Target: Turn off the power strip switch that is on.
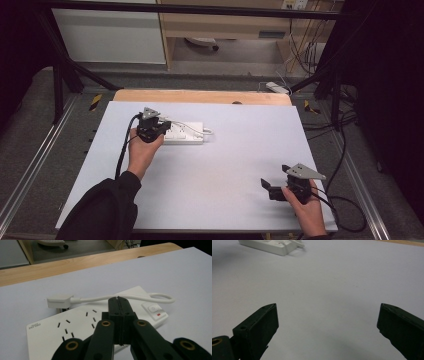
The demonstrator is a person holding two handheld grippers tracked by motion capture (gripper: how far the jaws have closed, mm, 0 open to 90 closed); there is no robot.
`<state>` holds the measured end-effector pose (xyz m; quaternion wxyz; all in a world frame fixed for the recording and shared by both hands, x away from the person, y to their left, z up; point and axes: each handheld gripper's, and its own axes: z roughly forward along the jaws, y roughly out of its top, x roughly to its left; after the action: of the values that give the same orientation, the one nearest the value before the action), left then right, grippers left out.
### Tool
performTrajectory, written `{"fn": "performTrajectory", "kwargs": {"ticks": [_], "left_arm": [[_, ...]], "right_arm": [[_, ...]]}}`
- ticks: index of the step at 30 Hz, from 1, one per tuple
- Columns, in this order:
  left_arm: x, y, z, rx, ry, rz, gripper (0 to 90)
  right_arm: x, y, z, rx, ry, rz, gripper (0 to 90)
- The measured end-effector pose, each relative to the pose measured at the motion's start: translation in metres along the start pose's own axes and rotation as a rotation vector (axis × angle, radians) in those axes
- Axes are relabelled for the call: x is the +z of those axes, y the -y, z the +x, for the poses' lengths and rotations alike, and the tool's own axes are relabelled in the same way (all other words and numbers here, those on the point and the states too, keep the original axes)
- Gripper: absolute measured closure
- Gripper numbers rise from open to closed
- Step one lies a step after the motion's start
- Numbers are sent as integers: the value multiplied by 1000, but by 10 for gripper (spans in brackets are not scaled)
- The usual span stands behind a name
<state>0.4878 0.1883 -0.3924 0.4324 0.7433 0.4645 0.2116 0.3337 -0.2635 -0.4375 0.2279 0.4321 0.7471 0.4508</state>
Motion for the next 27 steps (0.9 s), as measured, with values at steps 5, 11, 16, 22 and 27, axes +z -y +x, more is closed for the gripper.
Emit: {"fn": "performTrajectory", "kwargs": {"ticks": [5,11,16,22,27], "left_arm": [[4,2,3,-20,2,18,900],[11,7,4,5,-8,69,900],[14,8,4,2,-7,80,900],[18,11,6,-7,-13,108,900],[21,16,11,-16,-26,125,900]], "right_arm": [[0,0,0,-1,-1,1,41],[0,0,0,-2,1,2,41],[0,0,0,-2,0,1,41],[0,0,0,-1,0,0,41],[0,0,0,-1,-2,2,41]]}}
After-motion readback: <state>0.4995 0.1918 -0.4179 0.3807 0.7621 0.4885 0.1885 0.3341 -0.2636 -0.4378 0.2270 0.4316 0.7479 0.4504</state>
